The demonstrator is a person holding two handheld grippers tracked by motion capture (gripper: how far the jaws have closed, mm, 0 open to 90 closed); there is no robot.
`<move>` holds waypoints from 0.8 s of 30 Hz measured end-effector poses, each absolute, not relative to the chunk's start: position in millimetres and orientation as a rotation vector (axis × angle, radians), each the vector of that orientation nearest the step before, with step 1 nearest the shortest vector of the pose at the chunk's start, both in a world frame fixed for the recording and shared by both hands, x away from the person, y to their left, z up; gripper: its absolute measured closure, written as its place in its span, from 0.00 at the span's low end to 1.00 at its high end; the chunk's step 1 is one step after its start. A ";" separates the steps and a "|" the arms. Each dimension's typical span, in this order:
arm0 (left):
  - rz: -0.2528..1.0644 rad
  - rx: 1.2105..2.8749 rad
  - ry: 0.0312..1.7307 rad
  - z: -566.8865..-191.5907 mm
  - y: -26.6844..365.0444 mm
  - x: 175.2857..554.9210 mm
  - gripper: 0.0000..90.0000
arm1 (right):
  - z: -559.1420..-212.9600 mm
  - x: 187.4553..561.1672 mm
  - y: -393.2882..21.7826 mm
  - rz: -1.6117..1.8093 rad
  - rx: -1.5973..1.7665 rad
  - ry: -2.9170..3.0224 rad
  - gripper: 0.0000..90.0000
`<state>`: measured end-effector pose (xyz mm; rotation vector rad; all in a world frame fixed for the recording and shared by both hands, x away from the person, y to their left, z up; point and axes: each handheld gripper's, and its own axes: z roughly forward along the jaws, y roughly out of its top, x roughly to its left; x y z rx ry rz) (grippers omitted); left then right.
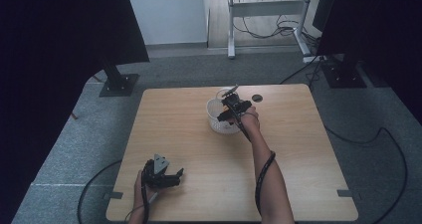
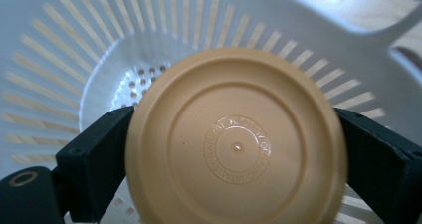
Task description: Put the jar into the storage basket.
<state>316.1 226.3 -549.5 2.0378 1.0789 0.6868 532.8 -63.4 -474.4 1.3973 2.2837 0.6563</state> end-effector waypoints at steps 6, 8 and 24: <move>0.690 2.046 1.078 -549.6 225.7 316.2 0.14 | -465.7 524.1 -72.1 0.787 1.389 2.207 0.07; 0.690 2.046 1.078 -549.7 225.5 316.2 0.14 | -463.5 521.1 -74.6 0.814 1.378 2.191 0.06; 0.703 2.064 1.078 -550.3 223.0 316.4 0.14 | -453.9 475.6 -98.6 0.977 1.294 2.129 0.07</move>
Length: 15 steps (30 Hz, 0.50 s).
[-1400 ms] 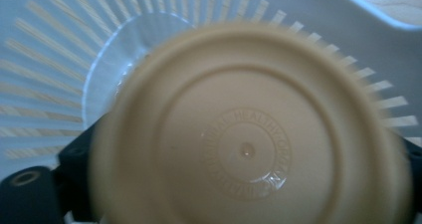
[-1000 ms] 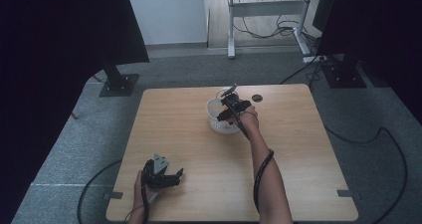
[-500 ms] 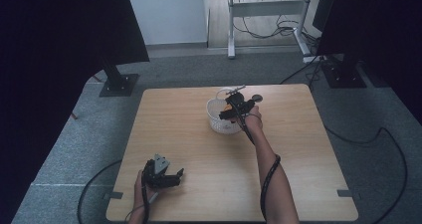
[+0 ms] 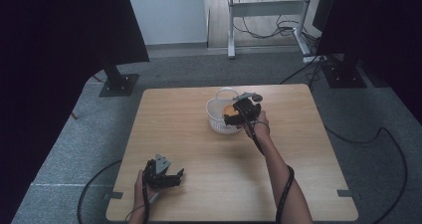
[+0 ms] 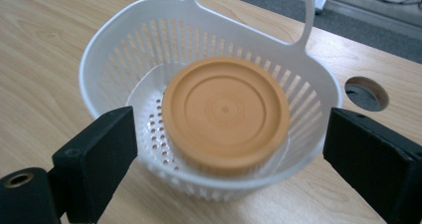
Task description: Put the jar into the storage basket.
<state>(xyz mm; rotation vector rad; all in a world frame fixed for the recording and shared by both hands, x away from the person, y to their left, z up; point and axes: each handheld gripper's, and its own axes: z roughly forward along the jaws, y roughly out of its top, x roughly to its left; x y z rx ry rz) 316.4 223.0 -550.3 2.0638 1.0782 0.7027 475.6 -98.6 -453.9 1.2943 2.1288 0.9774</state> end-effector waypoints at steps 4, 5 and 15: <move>0.714 2.076 1.073 -550.5 222.0 316.3 0.14 | -453.9 459.0 -105.5 1.017 1.265 2.114 0.07; 0.716 2.079 1.072 -550.5 221.7 316.2 0.14 | -454.0 455.0 -107.5 1.021 1.250 2.118 0.07; 0.719 2.086 1.078 -551.1 220.6 316.9 0.14 | -459.9 412.3 -133.6 1.108 1.208 2.104 0.09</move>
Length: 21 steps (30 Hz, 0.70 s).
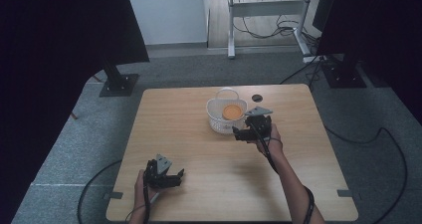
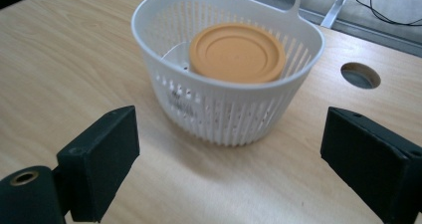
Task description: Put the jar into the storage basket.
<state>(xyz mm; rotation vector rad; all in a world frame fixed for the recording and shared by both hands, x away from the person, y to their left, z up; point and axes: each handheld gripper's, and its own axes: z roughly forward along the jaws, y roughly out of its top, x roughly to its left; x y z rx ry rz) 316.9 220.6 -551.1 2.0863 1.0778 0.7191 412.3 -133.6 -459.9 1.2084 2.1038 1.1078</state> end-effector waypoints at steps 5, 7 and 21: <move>0.730 2.091 1.074 -551.2 219.8 316.8 0.14 | -465.9 385.4 -147.9 1.145 1.200 2.073 0.08; 0.734 2.091 1.074 -551.6 219.0 316.6 0.14 | -468.1 373.4 -153.7 1.159 1.191 2.064 0.08; 0.752 2.119 1.066 -552.1 216.6 316.6 0.13 | -502.9 310.8 -196.8 1.197 1.232 1.990 0.08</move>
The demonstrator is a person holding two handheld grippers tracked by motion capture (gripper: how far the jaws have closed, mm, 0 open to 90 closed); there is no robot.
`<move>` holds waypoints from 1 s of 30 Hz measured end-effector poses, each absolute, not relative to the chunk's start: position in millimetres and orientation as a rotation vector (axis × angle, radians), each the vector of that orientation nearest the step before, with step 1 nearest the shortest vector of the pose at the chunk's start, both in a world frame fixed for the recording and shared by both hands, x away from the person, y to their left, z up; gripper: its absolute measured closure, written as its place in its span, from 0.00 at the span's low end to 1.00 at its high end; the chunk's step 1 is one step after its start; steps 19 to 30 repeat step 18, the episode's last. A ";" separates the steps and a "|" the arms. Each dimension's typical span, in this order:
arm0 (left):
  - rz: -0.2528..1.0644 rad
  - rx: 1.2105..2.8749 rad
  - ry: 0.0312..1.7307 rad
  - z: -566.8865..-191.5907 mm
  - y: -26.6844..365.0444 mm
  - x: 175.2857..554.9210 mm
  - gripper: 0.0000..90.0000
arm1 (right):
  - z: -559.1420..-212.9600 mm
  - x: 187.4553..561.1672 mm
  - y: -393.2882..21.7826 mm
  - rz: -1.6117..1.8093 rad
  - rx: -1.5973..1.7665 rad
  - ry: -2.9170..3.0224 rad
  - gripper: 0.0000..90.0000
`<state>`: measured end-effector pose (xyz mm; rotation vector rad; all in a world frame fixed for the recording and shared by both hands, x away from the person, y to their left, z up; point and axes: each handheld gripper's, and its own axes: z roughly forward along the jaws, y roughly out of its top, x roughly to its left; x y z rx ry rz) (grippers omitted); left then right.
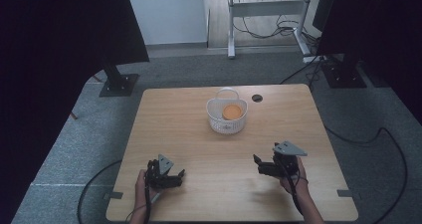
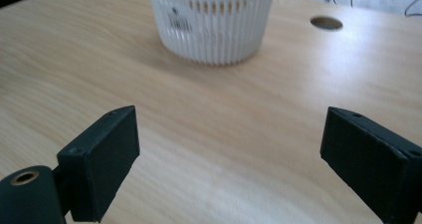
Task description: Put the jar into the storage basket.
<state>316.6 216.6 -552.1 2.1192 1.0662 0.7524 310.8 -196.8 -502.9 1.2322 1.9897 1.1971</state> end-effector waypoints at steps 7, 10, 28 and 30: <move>0.747 2.119 1.067 -552.1 216.7 316.9 0.13 | -528.7 301.8 -211.4 1.235 1.279 1.991 0.09; 0.748 2.119 1.068 -552.1 216.6 316.8 0.13 | -530.2 301.7 -216.2 1.225 1.290 1.992 0.09; 0.751 2.120 1.066 -552.1 216.3 316.9 0.13 | -529.4 301.0 -224.9 1.257 1.373 1.959 0.06; 0.751 2.120 1.066 -552.1 216.3 316.9 0.13 | -529.4 301.0 -224.9 1.257 1.373 1.959 0.06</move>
